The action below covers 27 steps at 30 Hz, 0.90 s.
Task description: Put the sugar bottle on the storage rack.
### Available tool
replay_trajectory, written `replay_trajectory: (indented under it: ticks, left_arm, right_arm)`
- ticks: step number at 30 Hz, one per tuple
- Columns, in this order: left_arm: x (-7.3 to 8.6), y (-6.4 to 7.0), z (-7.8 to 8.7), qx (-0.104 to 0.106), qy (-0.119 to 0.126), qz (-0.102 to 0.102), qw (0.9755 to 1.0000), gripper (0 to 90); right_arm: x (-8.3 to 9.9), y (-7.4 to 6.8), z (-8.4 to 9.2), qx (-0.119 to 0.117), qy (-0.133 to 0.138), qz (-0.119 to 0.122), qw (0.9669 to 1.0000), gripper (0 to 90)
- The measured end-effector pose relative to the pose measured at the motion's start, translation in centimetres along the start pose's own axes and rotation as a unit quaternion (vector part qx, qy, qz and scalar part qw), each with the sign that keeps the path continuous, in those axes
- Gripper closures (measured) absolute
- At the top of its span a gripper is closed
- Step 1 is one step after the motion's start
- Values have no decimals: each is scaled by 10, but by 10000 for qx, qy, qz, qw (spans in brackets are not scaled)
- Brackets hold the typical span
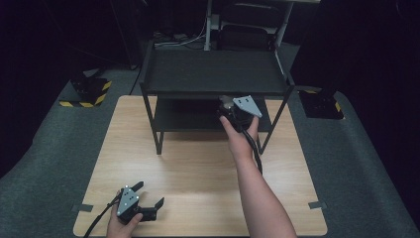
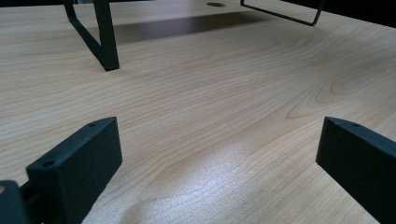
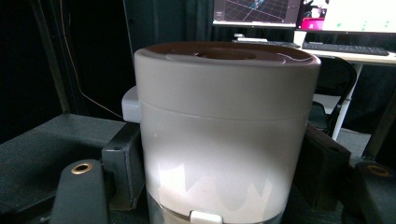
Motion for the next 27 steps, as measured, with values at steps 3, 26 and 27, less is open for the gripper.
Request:
replay_trajectory:
  ticks: [3,26,27]
  left_arm:
    - [0,0,0,-2,-5,-3,10000,5]
    - [0,1,0,-27,-18,-16,10000,5]
    - [0,1,0,-25,-21,-18,10000,5]
  right_arm:
    - [0,0,0,-4,0,3,10000,309]
    - [6,16,32,-203,155,-47,9997,0]
    - [6,16,32,-203,155,-47,9997,0]
Point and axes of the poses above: each handheld gripper's, and its own axes: z roughly backward along the jaws, x roughly out of its underside, y roughly to its right, the point moved 7 cm from there along -z, roughly forward along the jaws, and after that the axes turned 8 degrees about y, right-handed, at the moved point
